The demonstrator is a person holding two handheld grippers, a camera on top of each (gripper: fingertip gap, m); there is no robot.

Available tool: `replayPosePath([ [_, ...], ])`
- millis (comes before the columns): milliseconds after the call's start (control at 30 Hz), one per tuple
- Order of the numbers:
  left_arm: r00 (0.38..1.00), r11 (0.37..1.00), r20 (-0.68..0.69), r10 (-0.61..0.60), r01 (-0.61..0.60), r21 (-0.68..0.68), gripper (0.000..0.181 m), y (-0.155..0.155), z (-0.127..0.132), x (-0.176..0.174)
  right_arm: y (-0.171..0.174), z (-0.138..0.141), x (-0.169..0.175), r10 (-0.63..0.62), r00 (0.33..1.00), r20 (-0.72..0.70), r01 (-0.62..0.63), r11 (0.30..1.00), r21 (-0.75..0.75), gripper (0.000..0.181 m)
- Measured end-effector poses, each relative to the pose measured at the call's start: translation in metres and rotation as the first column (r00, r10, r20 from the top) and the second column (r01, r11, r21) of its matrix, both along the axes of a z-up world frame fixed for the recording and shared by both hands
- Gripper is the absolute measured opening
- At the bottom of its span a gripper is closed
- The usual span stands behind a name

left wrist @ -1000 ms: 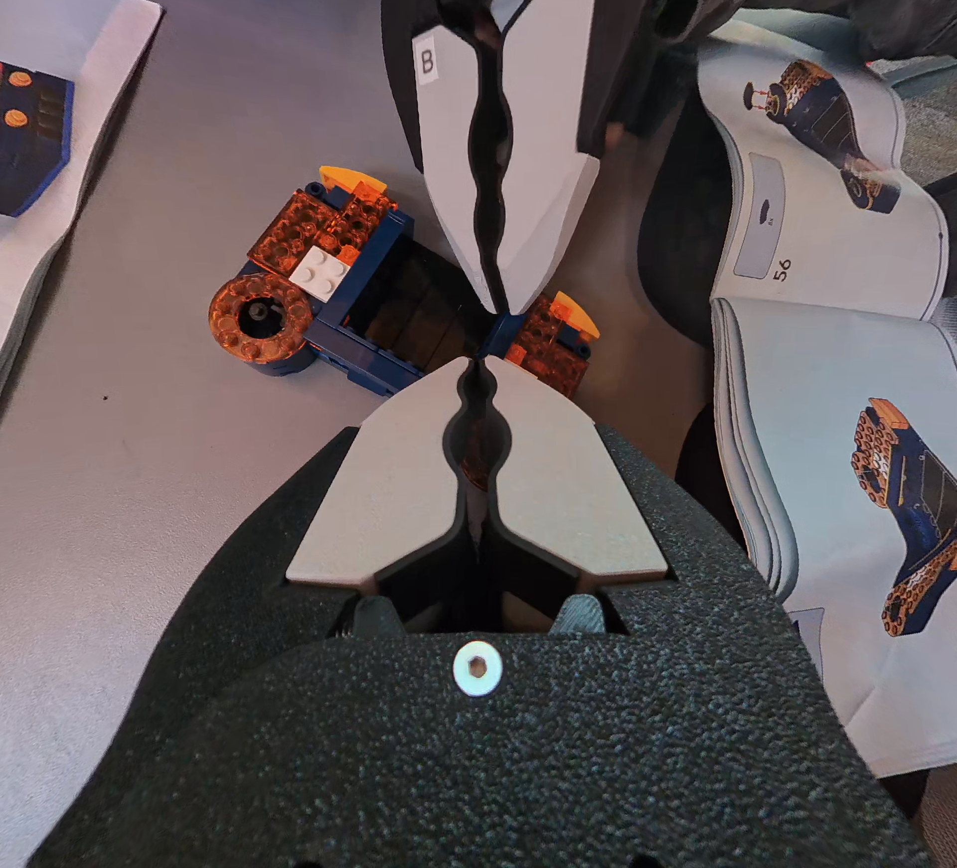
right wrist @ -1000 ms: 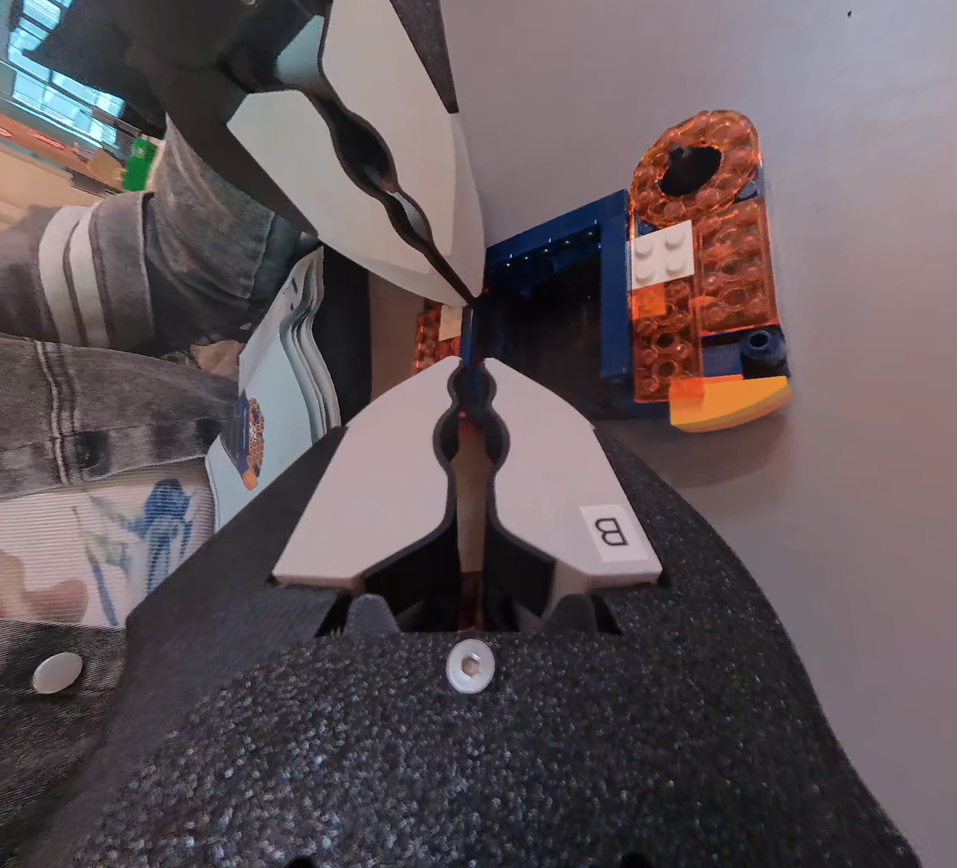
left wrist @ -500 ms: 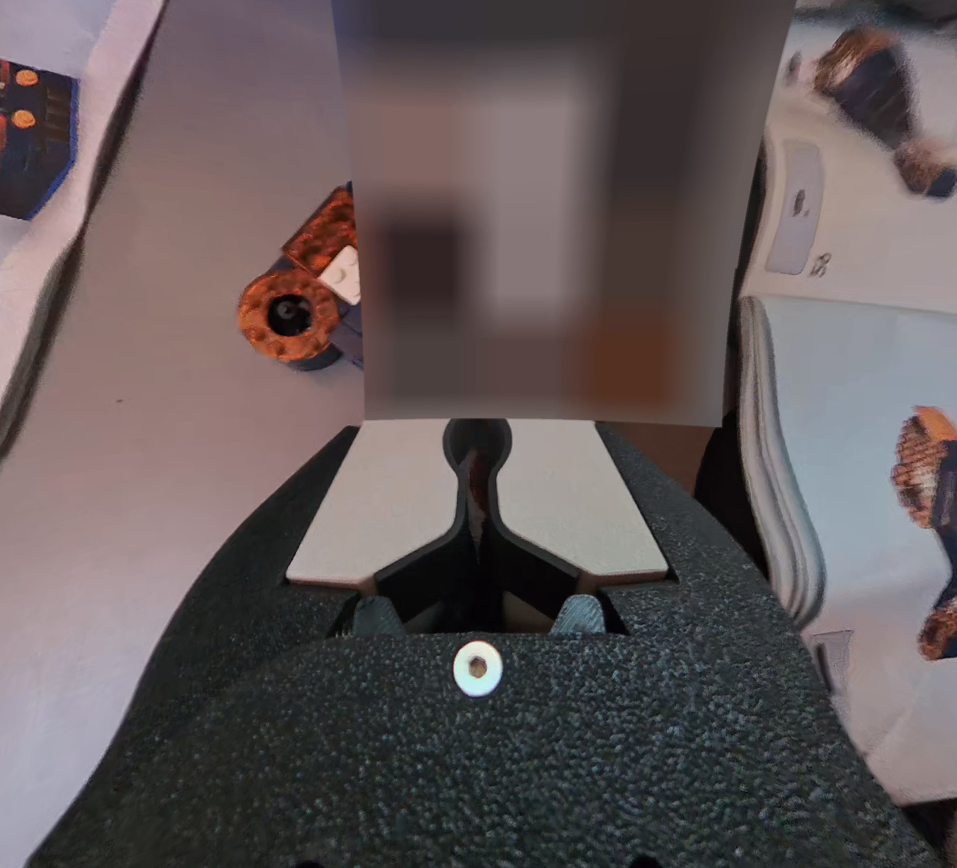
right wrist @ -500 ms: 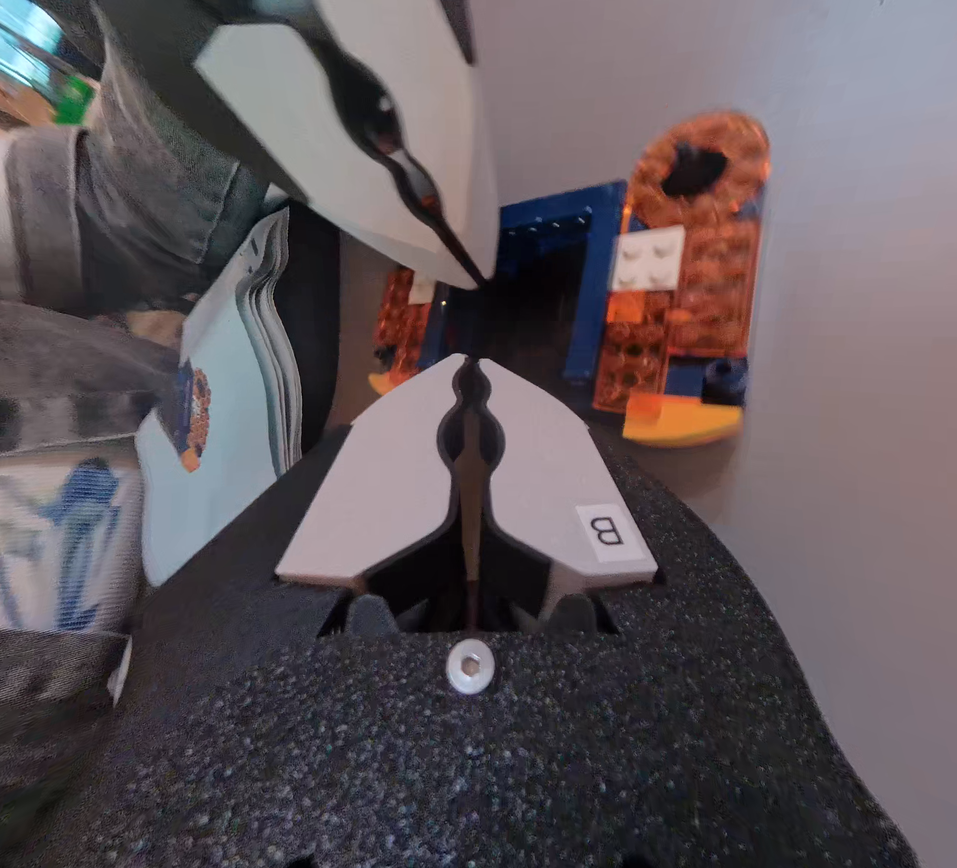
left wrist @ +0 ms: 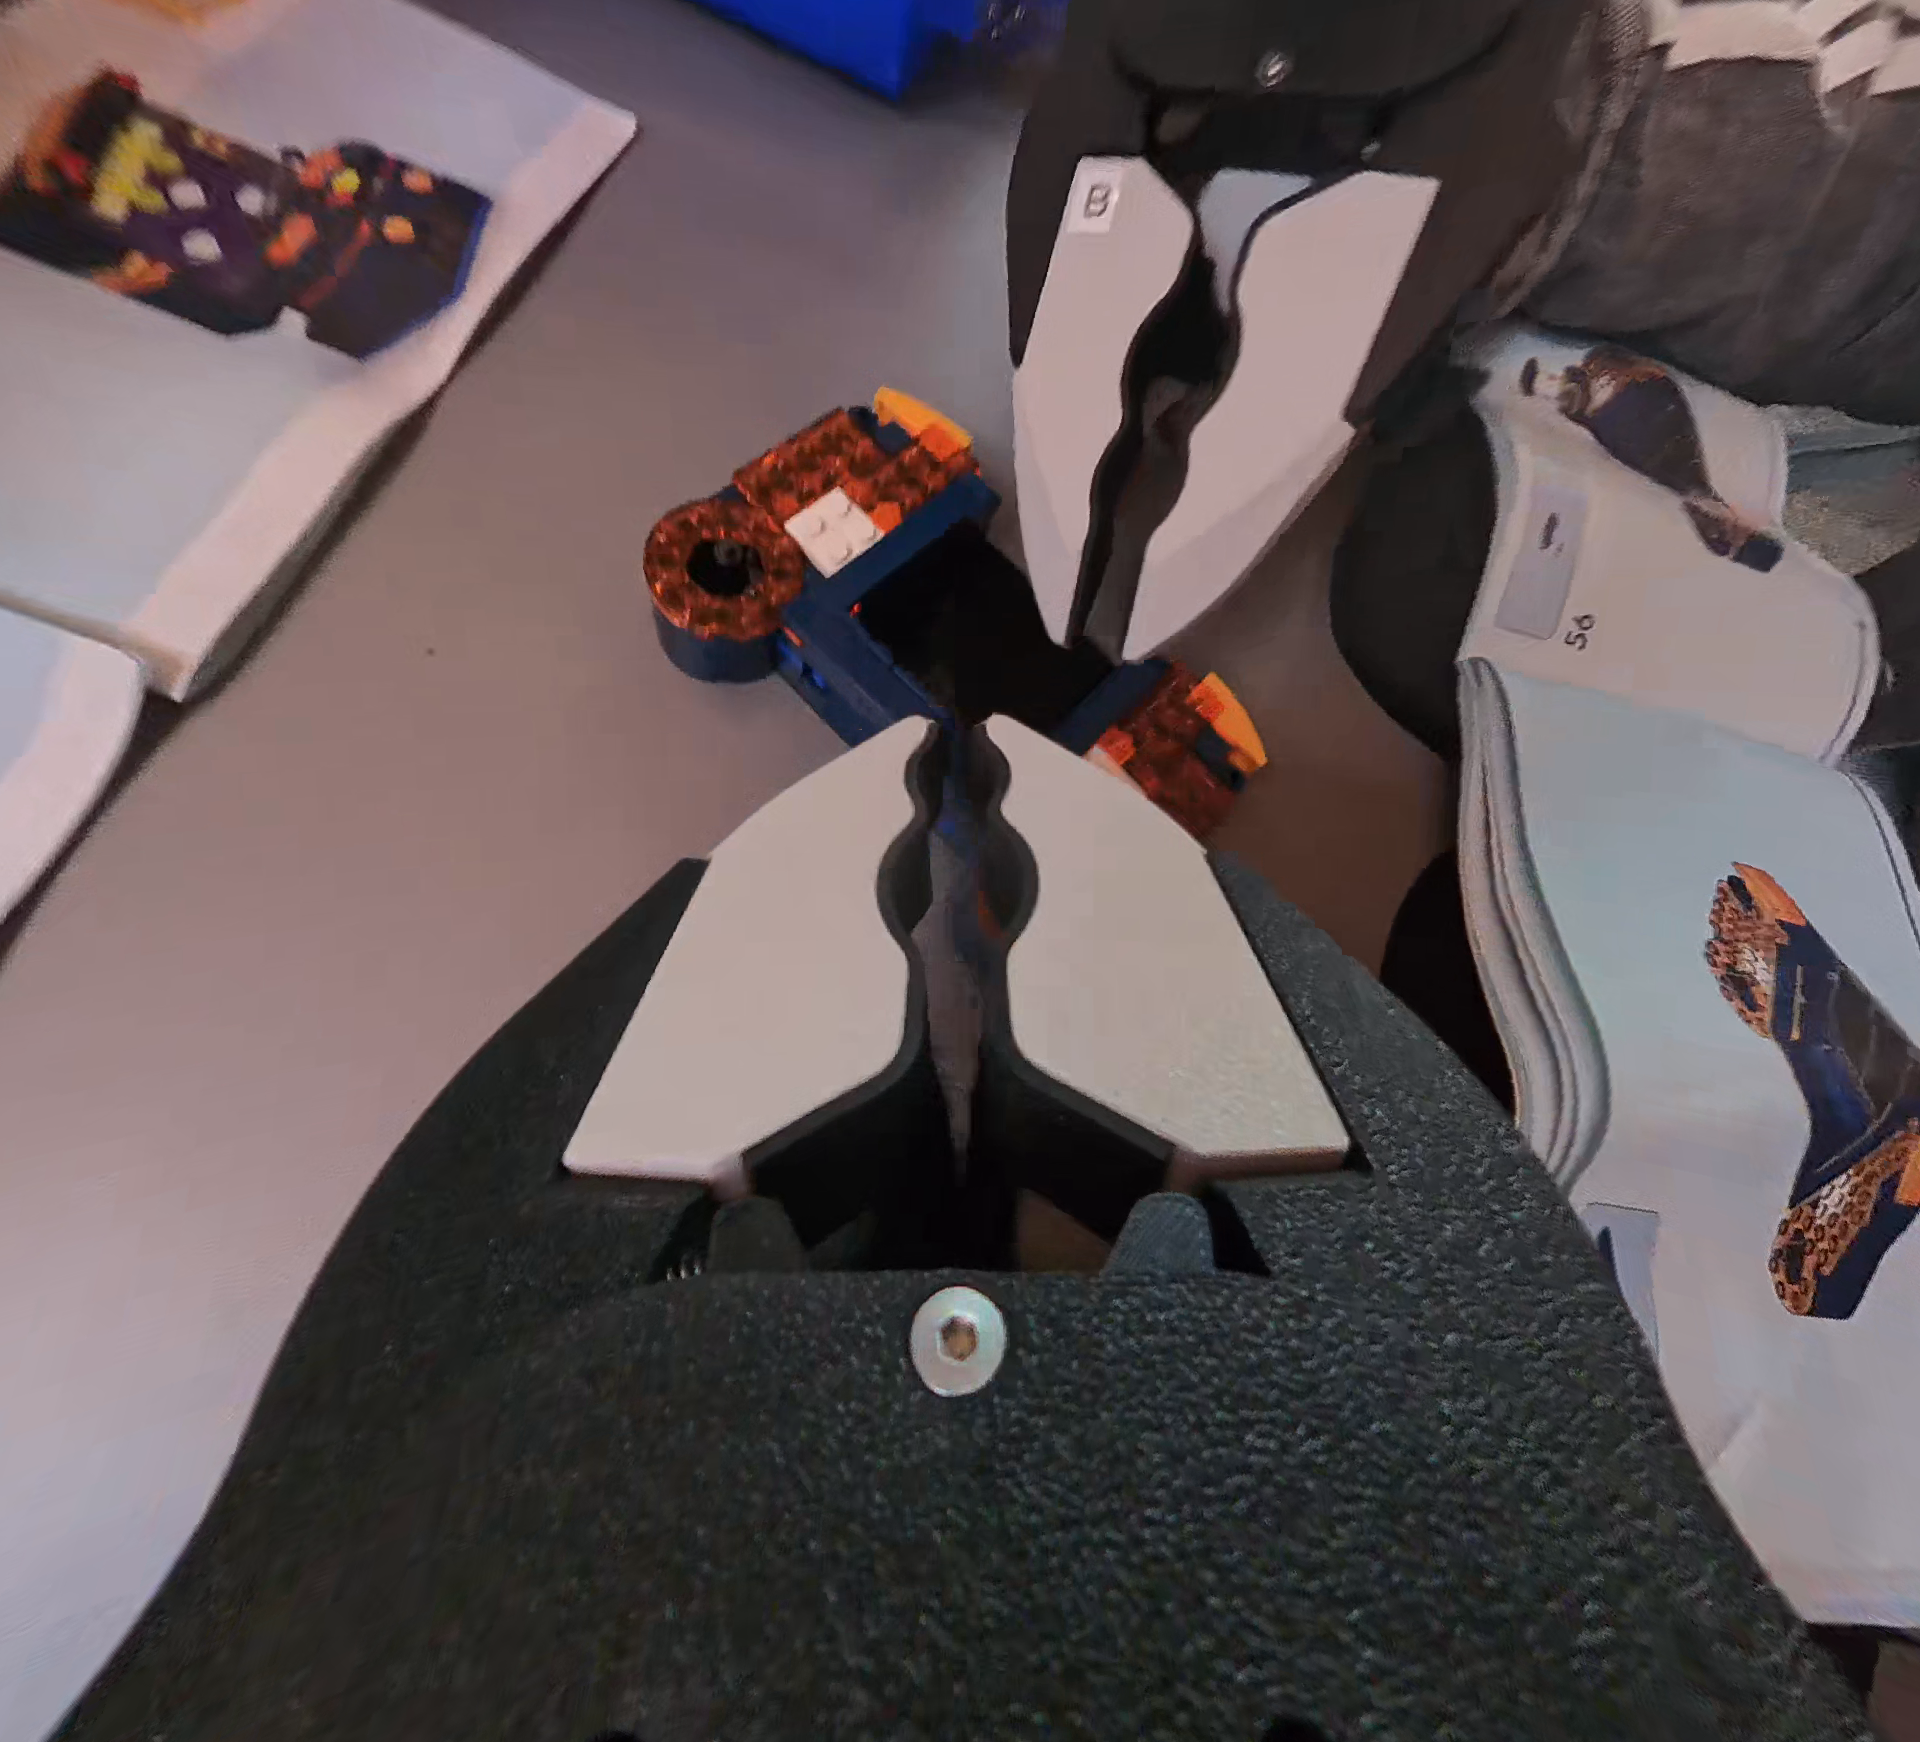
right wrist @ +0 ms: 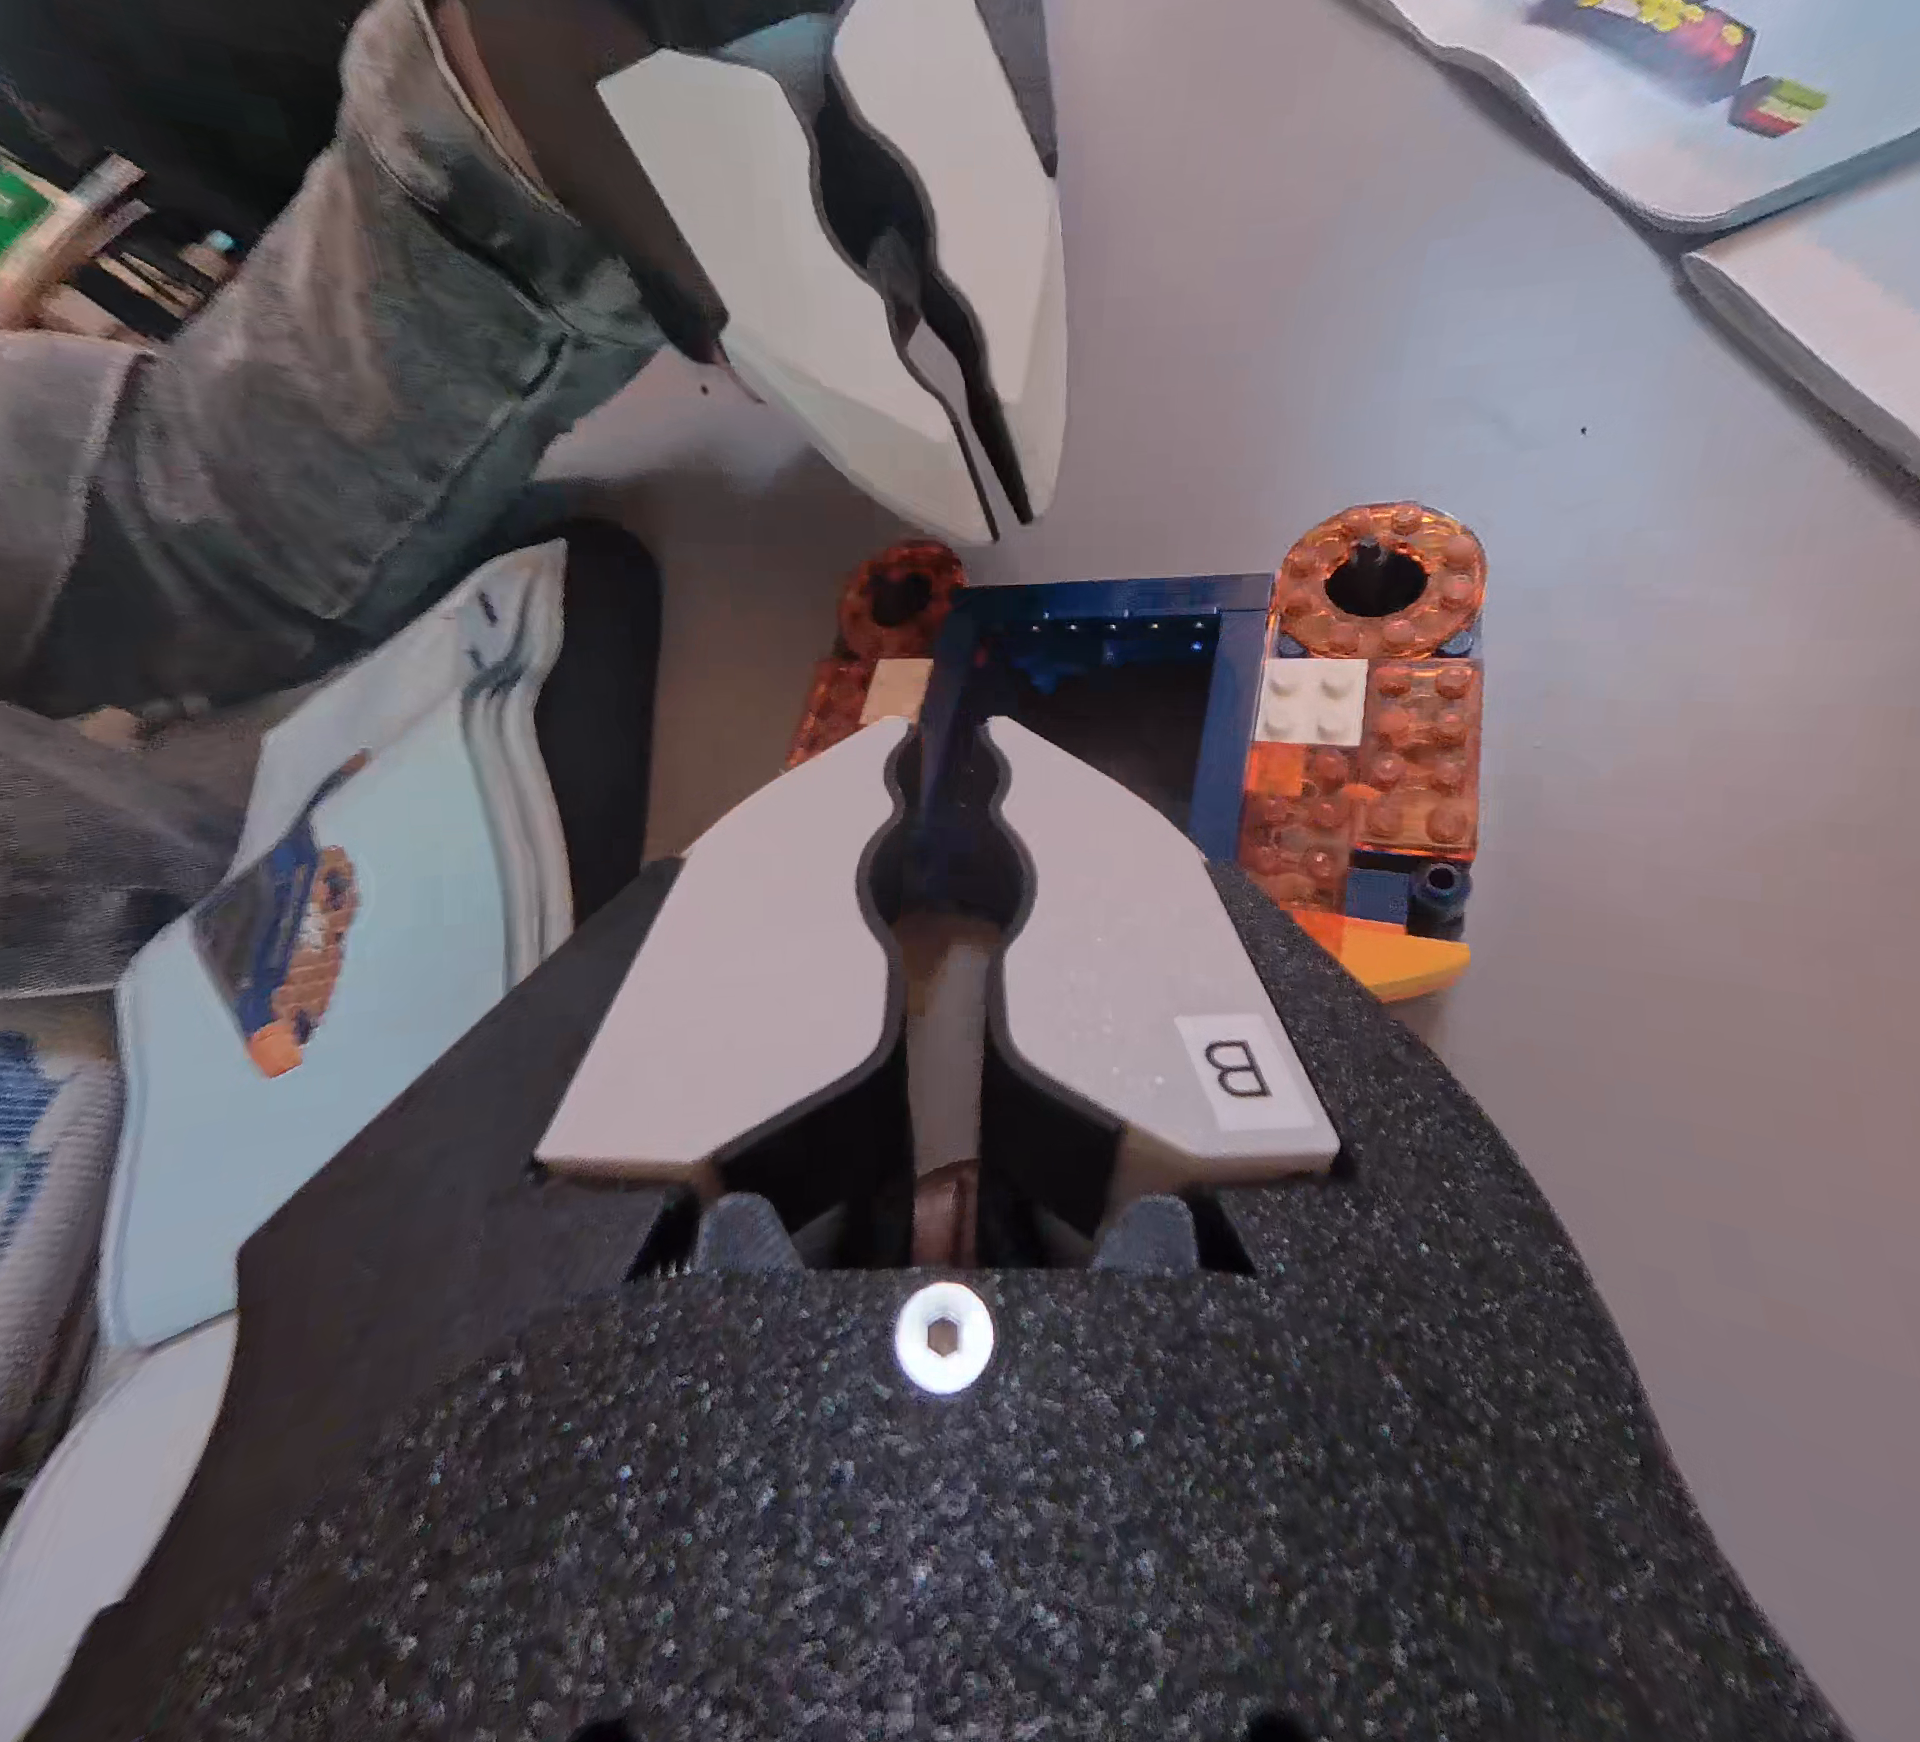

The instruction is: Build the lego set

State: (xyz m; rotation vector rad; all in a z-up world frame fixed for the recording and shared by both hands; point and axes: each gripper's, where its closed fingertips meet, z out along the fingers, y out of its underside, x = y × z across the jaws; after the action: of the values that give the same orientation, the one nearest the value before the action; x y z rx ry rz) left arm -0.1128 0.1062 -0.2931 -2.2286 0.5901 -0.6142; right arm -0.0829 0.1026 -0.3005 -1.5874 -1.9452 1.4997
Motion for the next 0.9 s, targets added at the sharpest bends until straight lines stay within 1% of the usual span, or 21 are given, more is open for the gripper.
replayPosePath([
  [67, 1.0, 0.999, -0.01, 0.011, -0.011, -0.039, 0.009, 0.001, -0.008, -0.001, 0.001, -0.005, -0.001, -0.009, 1.0, 0.014, 0.008, 0.999, 0.038, 0.009],
  [167, 1.0, 0.997, 0.015, 0.024, -0.022, -0.073, 0.013, 0.0, -0.012, -0.001, -0.002, -0.006, -0.002, -0.002, 1.0, 0.031, 0.002, 1.0, -0.001, 0.008],
  [233, 1.0, 0.995, 0.007, 0.029, -0.028, -0.097, 0.019, -0.001, -0.017, -0.002, -0.003, -0.009, -0.002, 0.007, 0.999, 0.043, -0.007, 1.0, -0.005, 0.01],
  [300, 1.0, 0.994, 0.019, 0.025, -0.022, -0.111, 0.02, -0.001, -0.018, 0.0, -0.006, -0.01, -0.002, 0.017, 0.999, 0.05, -0.016, 1.0, -0.018, 0.009],
  [533, 1.0, 0.994, 0.009, 0.015, -0.014, -0.106, 0.023, -0.002, -0.019, 0.0, -0.007, -0.009, -0.002, 0.021, 0.998, 0.052, -0.017, 0.996, -0.084, 0.001],
  [700, 1.0, 0.995, -0.005, 0.017, -0.017, -0.102, 0.026, -0.002, -0.019, -0.001, -0.008, -0.009, -0.002, 0.032, 0.999, 0.023, -0.031, 0.999, -0.042, 0.001],
  [767, 1.0, 0.997, 0.011, 0.018, -0.017, -0.079, 0.027, -0.001, -0.012, 0.0, -0.008, -0.008, -0.002, 0.038, 0.999, -0.002, -0.038, 0.999, 0.005, 0.0],
  [800, 1.0, 0.998, 0.02, 0.023, -0.022, -0.063, 0.026, 0.0, -0.008, 0.0, -0.006, -0.007, -0.003, 0.038, 0.999, -0.038, -0.035, 0.997, 0.066, 0.0],
  [867, 1.0, 0.999, 0.01, 0.021, -0.021, -0.04, 0.021, 0.0, -0.005, -0.001, -0.006, 0.008, -0.005, 0.064, 0.981, -0.185, -0.026, 0.979, 0.2, 0.0],
  [900, 1.0, 0.999, 0.0, 0.002, -0.002, -0.033, 0.012, -0.001, -0.006, 0.001, -0.009, 0.015, -0.004, 0.101, 0.964, -0.247, -0.028, 0.959, 0.283, 0.0],
])
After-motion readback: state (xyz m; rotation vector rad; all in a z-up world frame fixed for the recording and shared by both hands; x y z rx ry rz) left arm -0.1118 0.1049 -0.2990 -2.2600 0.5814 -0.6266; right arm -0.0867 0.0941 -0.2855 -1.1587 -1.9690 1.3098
